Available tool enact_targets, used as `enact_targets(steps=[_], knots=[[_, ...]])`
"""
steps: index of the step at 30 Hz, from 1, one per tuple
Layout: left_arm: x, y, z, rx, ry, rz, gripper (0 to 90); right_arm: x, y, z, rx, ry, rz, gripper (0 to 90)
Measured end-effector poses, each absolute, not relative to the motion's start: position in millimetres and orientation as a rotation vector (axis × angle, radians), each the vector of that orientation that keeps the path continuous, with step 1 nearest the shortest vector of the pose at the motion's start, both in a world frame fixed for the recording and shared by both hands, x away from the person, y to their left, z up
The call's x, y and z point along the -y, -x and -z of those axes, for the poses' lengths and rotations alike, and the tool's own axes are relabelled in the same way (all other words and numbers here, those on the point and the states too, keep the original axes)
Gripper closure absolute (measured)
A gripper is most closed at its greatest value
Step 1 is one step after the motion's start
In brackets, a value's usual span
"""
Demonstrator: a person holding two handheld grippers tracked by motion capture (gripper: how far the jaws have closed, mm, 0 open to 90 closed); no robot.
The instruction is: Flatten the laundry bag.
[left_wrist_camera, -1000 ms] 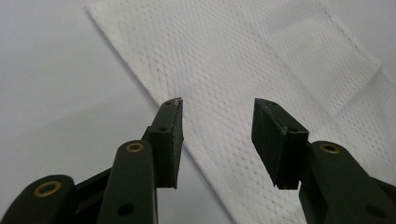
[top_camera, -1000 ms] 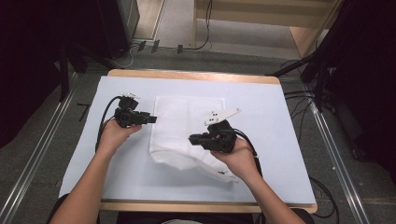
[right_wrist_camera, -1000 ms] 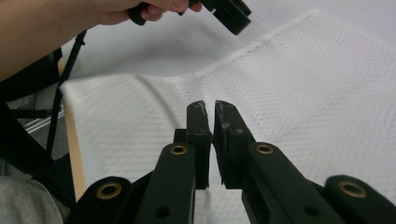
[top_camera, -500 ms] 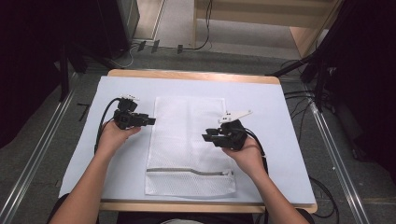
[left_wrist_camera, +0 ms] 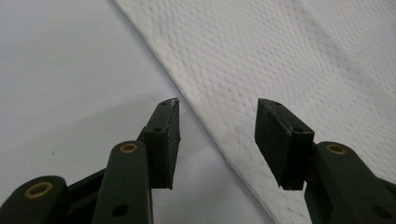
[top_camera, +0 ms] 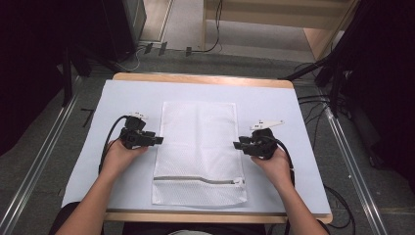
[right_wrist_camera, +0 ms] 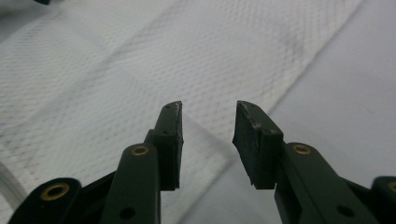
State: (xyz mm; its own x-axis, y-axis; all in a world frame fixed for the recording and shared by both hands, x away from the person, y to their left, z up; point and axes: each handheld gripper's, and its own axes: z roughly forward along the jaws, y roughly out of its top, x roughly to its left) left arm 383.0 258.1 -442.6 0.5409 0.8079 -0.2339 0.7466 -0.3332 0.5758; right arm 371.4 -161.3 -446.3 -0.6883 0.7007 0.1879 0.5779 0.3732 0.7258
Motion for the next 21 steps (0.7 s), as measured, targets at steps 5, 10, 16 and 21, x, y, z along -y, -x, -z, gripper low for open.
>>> enact_targets(steps=[5, 10, 16, 21], knots=[[-255, -375, 448, -1.243, -2.157, -0.14, 50.1, 167, -379, 460, -2.467, -1.234, -1.153, 61.0], [-252, -374, 450, -1.246, -2.143, -0.157, 48.9, 167, -384, 469, -2.481, -1.26, -1.093, 61.0], [-245, -373, 450, -1.235, -2.15, -0.161, 52.5, 158, -384, 472, -2.483, -1.207, -1.087, 62.4], [-242, -371, 452, -1.25, -2.132, -0.174, 65.1, 150, -384, 471, -2.476, -1.173, -1.033, 71.9]])
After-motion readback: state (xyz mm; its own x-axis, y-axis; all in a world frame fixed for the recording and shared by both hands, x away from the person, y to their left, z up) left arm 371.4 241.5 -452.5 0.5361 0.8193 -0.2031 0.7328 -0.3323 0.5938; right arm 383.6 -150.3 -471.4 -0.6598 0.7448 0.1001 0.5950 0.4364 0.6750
